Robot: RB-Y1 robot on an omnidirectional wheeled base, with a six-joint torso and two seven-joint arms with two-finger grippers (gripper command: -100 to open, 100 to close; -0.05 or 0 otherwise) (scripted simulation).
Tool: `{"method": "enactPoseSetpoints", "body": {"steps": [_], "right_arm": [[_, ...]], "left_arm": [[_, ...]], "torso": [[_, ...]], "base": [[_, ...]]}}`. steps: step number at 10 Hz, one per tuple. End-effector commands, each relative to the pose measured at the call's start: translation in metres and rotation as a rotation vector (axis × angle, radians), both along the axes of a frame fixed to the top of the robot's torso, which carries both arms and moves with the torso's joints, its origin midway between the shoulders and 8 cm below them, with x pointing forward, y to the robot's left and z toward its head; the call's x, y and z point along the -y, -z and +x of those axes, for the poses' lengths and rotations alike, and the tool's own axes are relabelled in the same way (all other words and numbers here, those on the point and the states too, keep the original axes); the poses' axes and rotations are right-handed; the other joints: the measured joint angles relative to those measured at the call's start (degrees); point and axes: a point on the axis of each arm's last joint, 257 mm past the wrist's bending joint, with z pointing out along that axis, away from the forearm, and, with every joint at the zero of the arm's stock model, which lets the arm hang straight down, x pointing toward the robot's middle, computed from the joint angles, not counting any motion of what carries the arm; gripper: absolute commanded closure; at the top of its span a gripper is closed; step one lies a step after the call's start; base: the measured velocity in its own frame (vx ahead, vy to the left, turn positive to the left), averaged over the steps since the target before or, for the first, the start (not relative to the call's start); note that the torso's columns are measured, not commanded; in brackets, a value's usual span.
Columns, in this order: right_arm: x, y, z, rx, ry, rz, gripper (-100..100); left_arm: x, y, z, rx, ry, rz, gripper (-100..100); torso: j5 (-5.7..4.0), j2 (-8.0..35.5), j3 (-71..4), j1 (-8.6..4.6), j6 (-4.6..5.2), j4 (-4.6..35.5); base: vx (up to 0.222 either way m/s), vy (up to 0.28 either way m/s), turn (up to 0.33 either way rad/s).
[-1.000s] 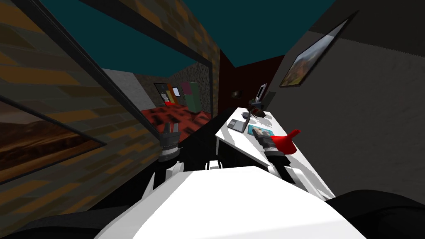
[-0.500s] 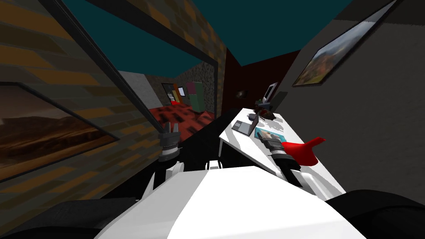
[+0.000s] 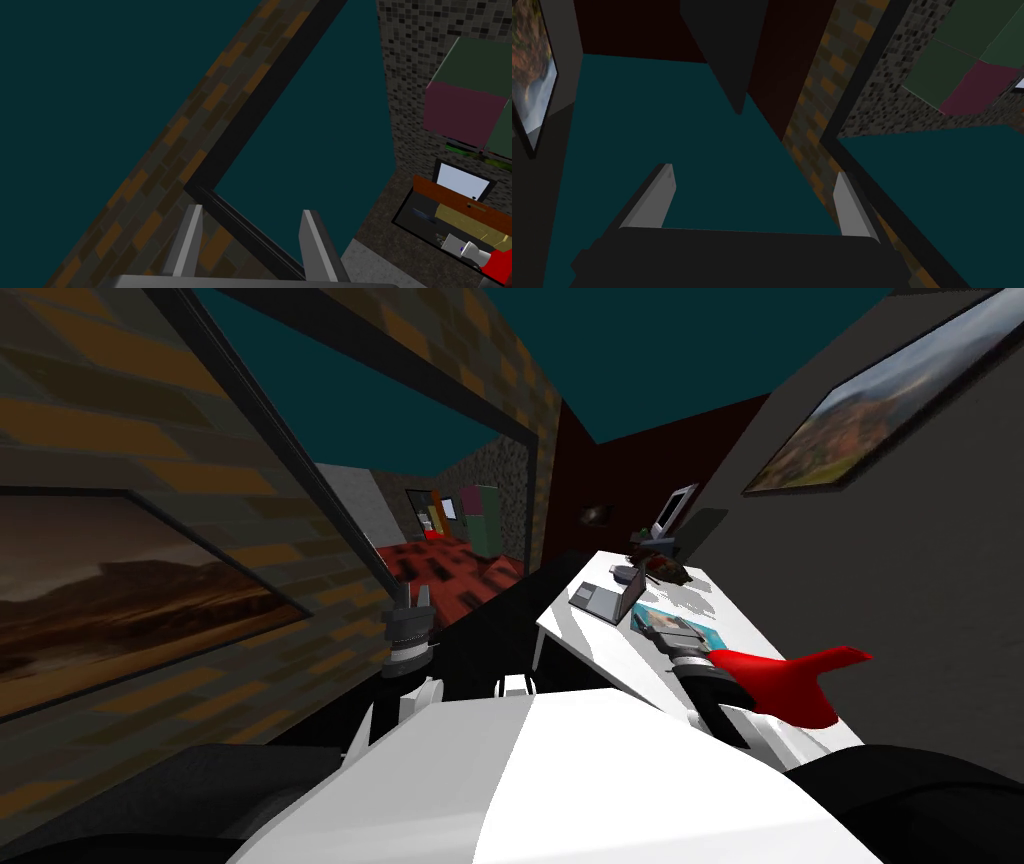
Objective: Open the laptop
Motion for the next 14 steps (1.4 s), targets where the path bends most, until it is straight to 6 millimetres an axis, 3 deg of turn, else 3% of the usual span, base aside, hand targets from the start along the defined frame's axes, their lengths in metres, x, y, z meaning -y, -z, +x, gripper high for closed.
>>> {"method": "enactPoseSetpoints", "body": {"steps": [1,2,3,6,7,11,14], "right_arm": [[0.024,0.009,-0.014,-0.071,0.065,-0.099,-100],[0.04,0.011,-0.023,-0.109,0.103,-0.15,-100],[0.04,0.011,-0.023,-0.115,0.104,-0.158,-100],[0.084,0.014,-0.052,-0.233,0.206,-0.313,-100],[0.084,0.015,-0.052,-0.238,0.206,-0.32,-100],[0.129,0.009,-0.085,-0.373,0.308,-0.495,-100],[0.152,0.002,-0.102,-0.442,0.357,-0.588,-100]], "left_arm": [[0.0,0.0,0.0,0.0,0.0,0.0,0],[0.0,0.0,0.0,0.0,0.0,0.0,0],[0.0,0.0,0.0,0.0,0.0,0.0,0],[0.0,0.0,0.0,0.0,0.0,0.0,0],[0.0,0.0,0.0,0.0,0.0,0.0,0],[0.0,0.0,0.0,0.0,0.0,0.0,0],[0.0,0.0,0.0,0.0,0.0,0.0,0]], "torso": [[-0.01,0.0,0.0,0.0,0.02,0.0],[0.0,0.0,0.0,0.01,-0.01,0.0],[0.01,-0.1,0.0,0.04,0.01,0.0],[0.0,-0.1,0.0,0.03,-0.01,0.0],[0.01,-0.1,0.0,0.02,0.01,0.0],[-0.01,-0.1,0.0,0.0,0.0,0.0],[0.01,0.0,0.0,0.05,0.02,0.0]], "base": [[0.048,0.024,0.166],[0.067,0.034,0.231],[0.055,0.015,0.057],[0.067,0.022,0.166],[0.052,0.013,0.058],[0.056,0.012,0.147],[0.049,0.015,0.099]]}}
